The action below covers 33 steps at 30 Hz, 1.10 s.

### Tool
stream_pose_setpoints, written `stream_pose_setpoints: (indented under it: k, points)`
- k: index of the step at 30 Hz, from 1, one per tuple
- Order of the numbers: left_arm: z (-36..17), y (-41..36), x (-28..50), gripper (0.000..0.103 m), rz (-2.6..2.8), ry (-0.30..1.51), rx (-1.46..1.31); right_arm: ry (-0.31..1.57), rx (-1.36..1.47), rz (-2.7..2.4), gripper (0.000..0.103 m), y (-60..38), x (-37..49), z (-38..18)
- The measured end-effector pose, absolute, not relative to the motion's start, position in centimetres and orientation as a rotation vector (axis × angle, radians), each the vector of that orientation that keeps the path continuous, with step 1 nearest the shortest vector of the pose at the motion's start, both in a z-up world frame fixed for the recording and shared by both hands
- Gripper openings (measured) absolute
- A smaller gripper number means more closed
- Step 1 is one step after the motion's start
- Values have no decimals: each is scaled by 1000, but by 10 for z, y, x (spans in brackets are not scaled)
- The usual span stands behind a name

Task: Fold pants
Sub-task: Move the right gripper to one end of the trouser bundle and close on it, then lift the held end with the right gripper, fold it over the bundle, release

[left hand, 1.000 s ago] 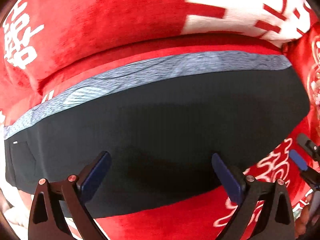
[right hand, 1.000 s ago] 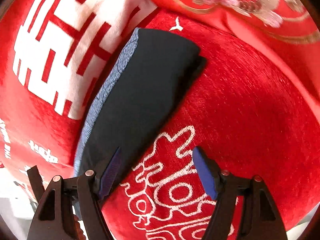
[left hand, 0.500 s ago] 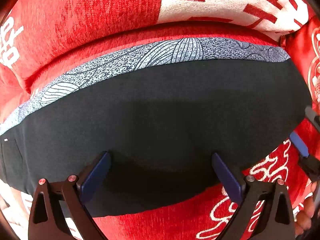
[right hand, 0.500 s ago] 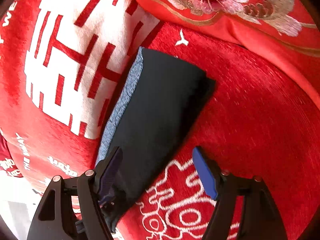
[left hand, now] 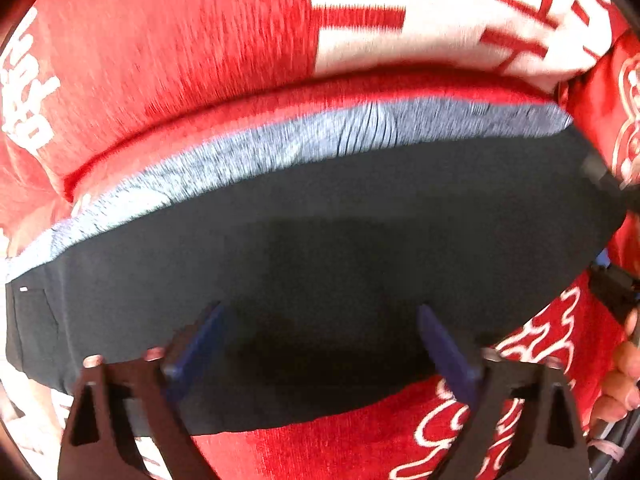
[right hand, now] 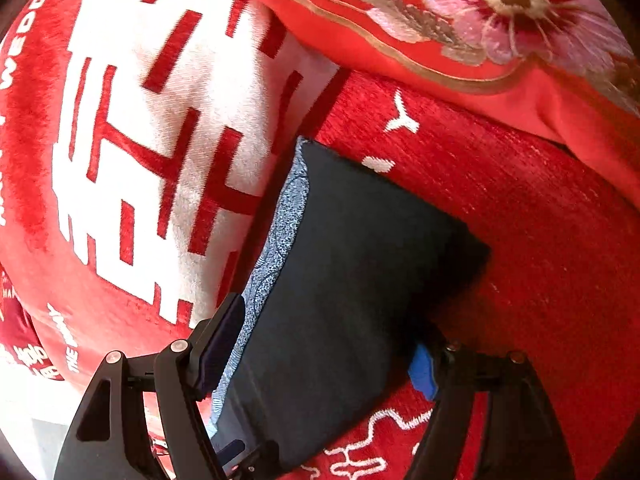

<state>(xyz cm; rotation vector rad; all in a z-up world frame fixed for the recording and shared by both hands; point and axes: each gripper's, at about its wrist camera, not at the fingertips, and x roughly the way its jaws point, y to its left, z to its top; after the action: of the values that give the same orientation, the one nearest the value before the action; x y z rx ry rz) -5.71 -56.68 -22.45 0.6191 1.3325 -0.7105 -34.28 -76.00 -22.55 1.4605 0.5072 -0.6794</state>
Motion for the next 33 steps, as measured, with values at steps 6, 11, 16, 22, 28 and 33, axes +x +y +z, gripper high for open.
stream_pose_setpoints:
  k: [6, 11, 16, 22, 28, 33]
  points:
    - [-198, -579, -58, 39, -796, 1326, 510, 584, 1481, -703, 17, -760, -356, -225]
    - [-227, -594, -85, 39, -874, 1366, 513, 624, 1344, -680, 15, -755, -340, -196]
    - [-234, -578, -102, 39, -893, 1251, 445, 642, 1232, -626, 14, -747, -318, -164]
    - [-232, -563, -95, 39, -939, 1255, 365, 701, 1001, -548, 14, -718, -279, -119]
    - [-225, -536, -80, 39, -966, 1326, 297, 784, 782, -463, 14, -678, -233, -89]
    - [-202, -485, -46, 61, -873, 1353, 324, 856, 628, -400, 14, -636, -189, -74]
